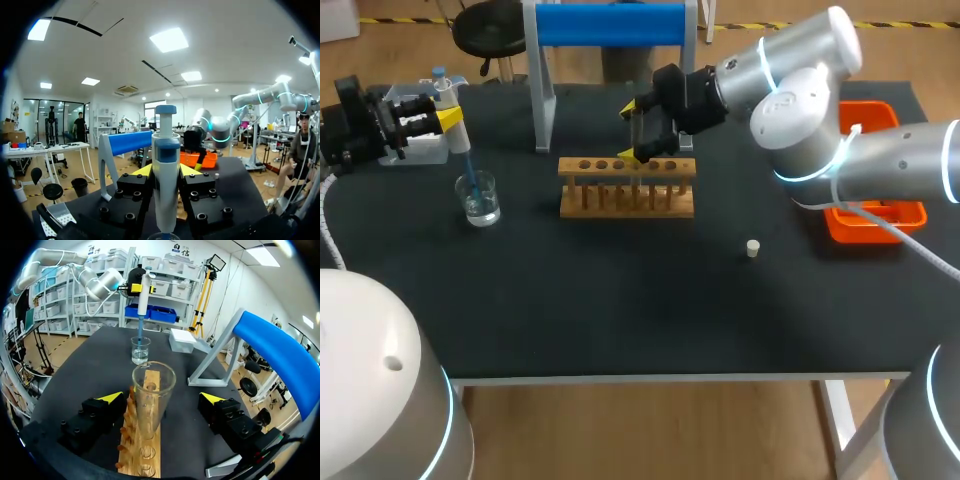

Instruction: Invert the test tube, pick up the pipette, mount the tip to pipette, aspirate from beaker and dispense into the tube, eject the tip, return the pipette, and cap with the stopper.

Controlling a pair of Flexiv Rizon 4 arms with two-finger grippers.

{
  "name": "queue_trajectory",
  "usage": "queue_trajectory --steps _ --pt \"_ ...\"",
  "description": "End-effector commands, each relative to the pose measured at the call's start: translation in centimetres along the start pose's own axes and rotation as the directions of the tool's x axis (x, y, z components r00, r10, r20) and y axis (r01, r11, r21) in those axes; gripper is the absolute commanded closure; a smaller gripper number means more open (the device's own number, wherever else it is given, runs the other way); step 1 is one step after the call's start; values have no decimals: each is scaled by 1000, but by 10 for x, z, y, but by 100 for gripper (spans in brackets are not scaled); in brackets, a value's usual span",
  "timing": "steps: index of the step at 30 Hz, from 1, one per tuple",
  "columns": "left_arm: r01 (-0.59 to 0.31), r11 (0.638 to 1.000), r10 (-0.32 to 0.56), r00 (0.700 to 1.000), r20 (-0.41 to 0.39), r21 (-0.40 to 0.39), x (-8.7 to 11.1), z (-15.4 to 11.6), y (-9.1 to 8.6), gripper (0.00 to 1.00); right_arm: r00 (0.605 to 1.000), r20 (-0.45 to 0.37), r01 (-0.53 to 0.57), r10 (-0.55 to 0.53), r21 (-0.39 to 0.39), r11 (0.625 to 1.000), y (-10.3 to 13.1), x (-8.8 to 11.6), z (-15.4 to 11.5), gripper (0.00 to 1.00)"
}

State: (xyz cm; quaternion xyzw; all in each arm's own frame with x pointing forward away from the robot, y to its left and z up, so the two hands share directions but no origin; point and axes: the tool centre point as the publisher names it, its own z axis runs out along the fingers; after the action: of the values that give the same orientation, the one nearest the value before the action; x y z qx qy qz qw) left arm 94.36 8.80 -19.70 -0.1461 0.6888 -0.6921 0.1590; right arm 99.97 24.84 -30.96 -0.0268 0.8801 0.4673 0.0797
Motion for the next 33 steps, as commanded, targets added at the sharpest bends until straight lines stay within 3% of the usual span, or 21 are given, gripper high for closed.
queue_trajectory --steps 1,12,19,27,33 --pt "-6 1000 6 1000 4 -18 4 1 -11 100 1000 -1 0 0 3 1000 0 0 -1 0" --pt "-53 997 53 999 4 -63 14 10 -47 100 1000 -1 0 0 3 1000 0 0 -1 0" --pt "-83 993 83 997 0 -81 22 21 -81 100 1000 -1 0 0 3 1000 0 0 -1 0" --pt "-85 989 85 996 -6 -120 35 44 -119 100 1000 -1 0 0 3 1000 0 0 -1 0" --pt "-85 993 80 995 -66 -76 51 74 -148 100 1000 -1 0 0 3 1000 0 0 -1 0"
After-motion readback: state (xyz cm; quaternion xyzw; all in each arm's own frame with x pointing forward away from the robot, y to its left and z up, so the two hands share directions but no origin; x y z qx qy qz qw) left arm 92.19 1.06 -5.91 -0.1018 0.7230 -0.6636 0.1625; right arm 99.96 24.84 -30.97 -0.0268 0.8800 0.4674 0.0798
